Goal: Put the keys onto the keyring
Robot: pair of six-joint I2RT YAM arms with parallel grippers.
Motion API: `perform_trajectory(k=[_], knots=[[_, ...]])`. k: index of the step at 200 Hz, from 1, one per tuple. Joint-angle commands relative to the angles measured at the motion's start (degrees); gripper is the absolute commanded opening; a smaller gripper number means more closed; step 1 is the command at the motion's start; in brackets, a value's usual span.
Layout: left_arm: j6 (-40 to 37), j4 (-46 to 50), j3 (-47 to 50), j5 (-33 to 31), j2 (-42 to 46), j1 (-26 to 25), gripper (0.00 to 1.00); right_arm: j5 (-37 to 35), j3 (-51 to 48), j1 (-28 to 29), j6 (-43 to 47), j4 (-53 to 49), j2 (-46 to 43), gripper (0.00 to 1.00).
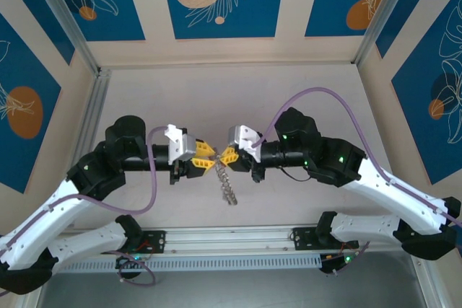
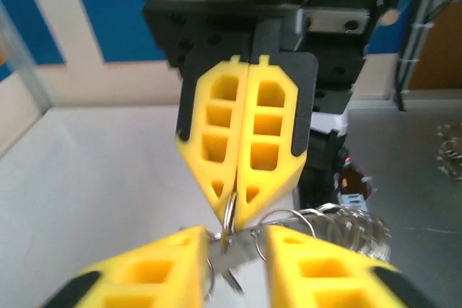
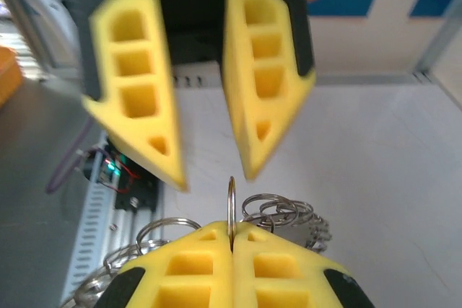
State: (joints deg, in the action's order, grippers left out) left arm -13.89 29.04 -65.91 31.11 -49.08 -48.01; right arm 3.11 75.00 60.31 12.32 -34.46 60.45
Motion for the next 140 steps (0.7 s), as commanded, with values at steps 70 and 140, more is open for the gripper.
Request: perform_trajectory(k=[70, 140], knots=[[-5.52, 7.30, -2.23, -6.73, -1.64, 0.19, 0.36, -6.93, 9.02, 3.41, 5.44, -10.11, 6.51, 0.00], [-4.46, 5.35, -0.74, -3.94, -2.65, 0.18, 0.32, -6.10, 12.39, 3.83, 5.88, -10.88, 9.67, 0.00]])
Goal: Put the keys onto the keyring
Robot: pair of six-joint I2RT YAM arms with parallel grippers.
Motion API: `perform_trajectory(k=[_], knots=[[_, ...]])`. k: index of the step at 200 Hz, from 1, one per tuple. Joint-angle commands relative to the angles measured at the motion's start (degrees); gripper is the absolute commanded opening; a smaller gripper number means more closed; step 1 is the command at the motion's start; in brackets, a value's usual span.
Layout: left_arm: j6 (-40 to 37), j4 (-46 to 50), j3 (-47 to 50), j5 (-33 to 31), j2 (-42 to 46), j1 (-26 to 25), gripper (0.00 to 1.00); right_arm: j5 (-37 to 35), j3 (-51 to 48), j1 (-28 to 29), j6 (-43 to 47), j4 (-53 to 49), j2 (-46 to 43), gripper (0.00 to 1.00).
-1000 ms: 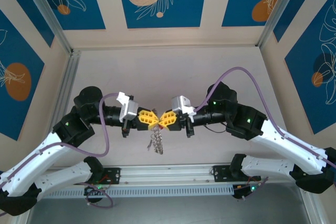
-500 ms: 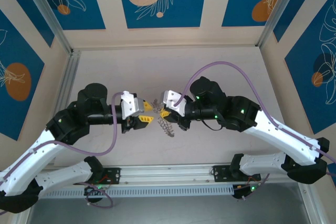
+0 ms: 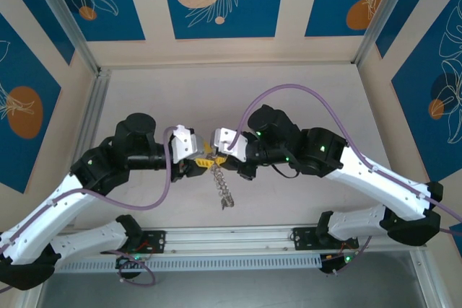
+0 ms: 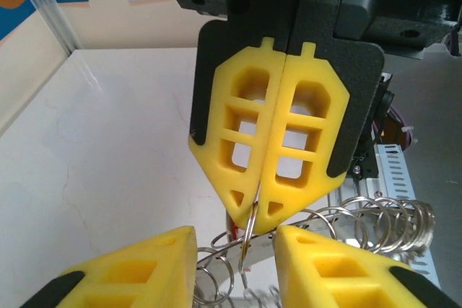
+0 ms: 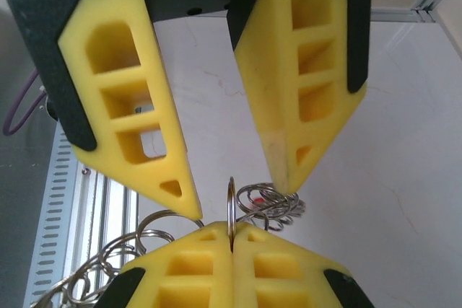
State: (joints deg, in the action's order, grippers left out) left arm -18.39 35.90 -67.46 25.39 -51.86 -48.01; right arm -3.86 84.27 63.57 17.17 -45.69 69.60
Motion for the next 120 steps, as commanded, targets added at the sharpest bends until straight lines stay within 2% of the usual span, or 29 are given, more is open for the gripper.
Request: perform_trajectory(k=[1, 30, 35, 54, 98, 112, 120], knots=[[0.08, -1.52, 0.78, 1.78, 0.11, 0.15, 0.32, 0.87, 3.11, 0.54, 1.03, 0.35, 0.52, 0.00], [-0.20, -1.05, 0.90, 0.13, -0.87, 0.20, 0.29, 1.30, 3.77, 0.79, 1.37, 0.35, 0.97, 0.00], [-0.10, -1.24, 1.05, -0.06, -0.80, 0.19, 0.25, 1.31, 3.76, 0.85, 1.46, 0.35, 1.06, 0.00], [-0.07, -1.45, 1.07, 0.33, -0.95, 0.15, 0.00, 0.96, 3.49, 0.94, 1.71, 0.38, 1.06, 0.00], [0.80, -3.51, 2.01, 1.15, 0.09, 0.13, 0.00, 4.19, 1.62, 0.82, 1.48, 1.89, -1.14, 0.00], [1.49, -5.36, 2.89, 3.39, 1.39, 0.18, 0.00, 5.89, -0.18, 0.62, 0.93, 3.29, -2.41, 0.14], [2.07, -6.53, 3.36, 5.00, 1.87, 0.17, 0.00, 6.63, -1.46, 0.43, 0.49, 4.02, -3.00, 0.18]])
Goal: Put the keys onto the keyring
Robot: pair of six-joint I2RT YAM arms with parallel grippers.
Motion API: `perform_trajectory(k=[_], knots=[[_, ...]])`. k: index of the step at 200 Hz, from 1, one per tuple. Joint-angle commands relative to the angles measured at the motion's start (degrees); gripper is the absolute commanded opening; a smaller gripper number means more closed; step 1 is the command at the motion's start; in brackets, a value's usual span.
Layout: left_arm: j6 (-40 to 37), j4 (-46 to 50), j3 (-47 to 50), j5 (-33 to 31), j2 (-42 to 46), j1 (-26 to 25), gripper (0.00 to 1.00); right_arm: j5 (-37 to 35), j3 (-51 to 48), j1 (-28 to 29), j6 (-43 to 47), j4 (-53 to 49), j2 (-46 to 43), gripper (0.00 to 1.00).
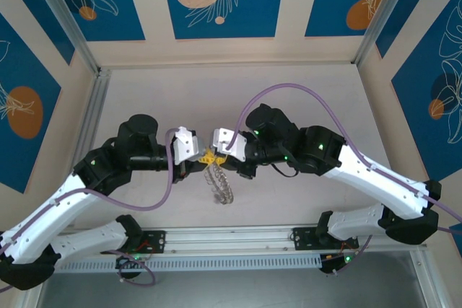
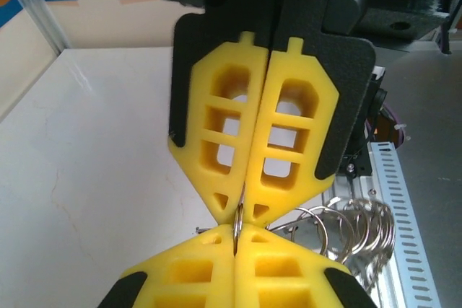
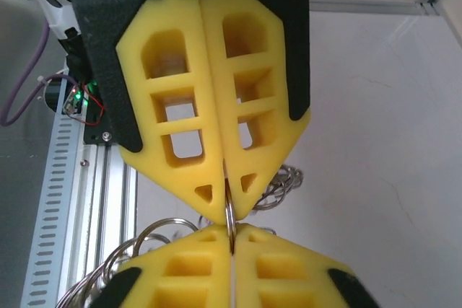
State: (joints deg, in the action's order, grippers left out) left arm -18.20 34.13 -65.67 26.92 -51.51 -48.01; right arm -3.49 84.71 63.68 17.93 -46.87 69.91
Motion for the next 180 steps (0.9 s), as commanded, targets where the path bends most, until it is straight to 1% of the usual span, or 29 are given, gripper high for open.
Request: perform_trajectory(k=[1, 32, 59, 77, 93, 134, 155, 180], knots=[[1.95, -4.86, 1.62, 3.66, 1.60, 0.18, 0.00, 6.37, -2.04, 0.36, -0.31, 5.29, -3.39, 0.18], [4.25, -9.39, 3.39, 8.07, 2.69, 0.16, 0.00, 7.41, -5.62, -0.25, -2.11, 7.41, -4.77, 0.18], [6.24, -13.59, 4.73, 9.67, 3.49, 0.28, 0.00, 9.26, -7.92, -0.84, -2.79, 9.21, -6.24, 0.07], [7.83, -16.37, 5.59, 10.74, 3.78, 0.26, 0.00, 10.14, -9.06, -1.36, -3.08, 10.00, -6.97, 0.04], [8.56, -17.99, 5.96, 11.01, 4.08, 0.28, 0.00, 10.73, -9.87, -1.79, -3.49, 10.52, -7.46, 0.04], [10.44, -20.86, 6.27, 11.40, 3.80, 0.32, 0.00, 12.66, -12.13, -2.51, -3.96, 11.93, -8.42, 0.09], [11.32, -22.52, 6.72, 11.20, 3.39, 0.39, 0.00, 13.96, -13.62, -2.61, -4.03, 13.61, -9.20, 0.09], [12.16, -24.22, 7.23, 10.70, 3.43, 0.45, 0.00, 14.84, -14.74, -2.71, -4.34, 14.52, -9.62, 0.05]])
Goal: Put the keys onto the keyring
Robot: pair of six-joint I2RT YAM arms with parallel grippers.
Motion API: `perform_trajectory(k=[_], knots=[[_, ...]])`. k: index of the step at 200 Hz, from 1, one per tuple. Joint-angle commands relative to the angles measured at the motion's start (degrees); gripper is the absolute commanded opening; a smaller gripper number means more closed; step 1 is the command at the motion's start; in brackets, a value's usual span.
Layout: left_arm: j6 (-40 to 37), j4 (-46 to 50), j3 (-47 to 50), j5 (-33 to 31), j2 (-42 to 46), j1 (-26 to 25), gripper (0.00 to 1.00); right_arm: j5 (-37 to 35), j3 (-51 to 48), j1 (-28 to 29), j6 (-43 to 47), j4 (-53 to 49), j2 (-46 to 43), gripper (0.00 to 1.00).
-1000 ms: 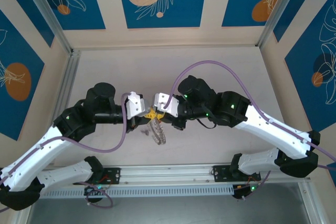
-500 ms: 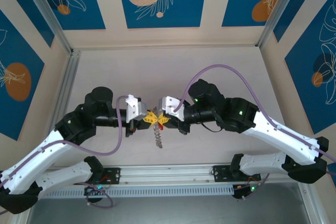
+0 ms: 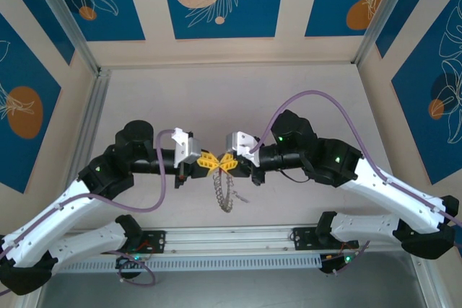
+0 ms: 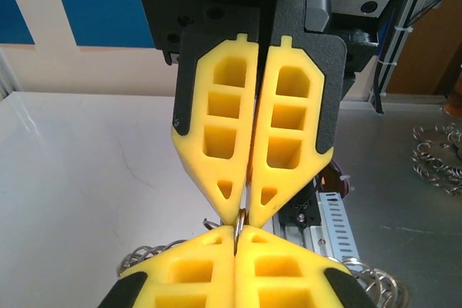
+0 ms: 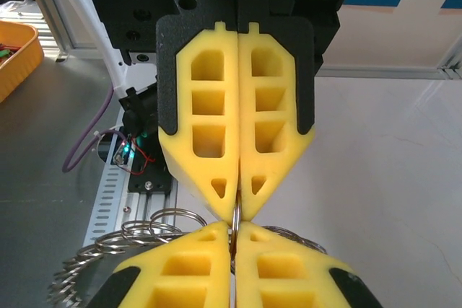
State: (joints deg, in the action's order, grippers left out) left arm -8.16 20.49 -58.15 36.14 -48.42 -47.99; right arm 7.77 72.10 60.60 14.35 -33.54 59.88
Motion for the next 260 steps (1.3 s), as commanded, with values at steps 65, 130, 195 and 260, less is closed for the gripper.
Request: perform_trajectory(k=[65, 130, 195, 260], knots=[[4.34, -14.80, 0.85, 2.31, 0.35, 0.91, 0.00, 6.09, -4.06, 0.22, -1.22, 3.16, 0.46, 0.11], [4.99, -15.34, 0.94, 3.82, 1.04, 2.20, 0.00, 8.93, -5.66, -0.55, -2.27, 4.43, -1.10, 0.21], [8.02, -18.49, 1.56, 7.77, 1.61, 4.18, 0.00, 10.49, -6.71, -1.67, -2.70, 5.42, -1.65, 0.16], [11.77, -23.86, 3.02, 9.99, 1.75, 5.23, 0.00, 10.30, -7.05, -1.96, -2.48, 7.50, -0.87, 0.10]])
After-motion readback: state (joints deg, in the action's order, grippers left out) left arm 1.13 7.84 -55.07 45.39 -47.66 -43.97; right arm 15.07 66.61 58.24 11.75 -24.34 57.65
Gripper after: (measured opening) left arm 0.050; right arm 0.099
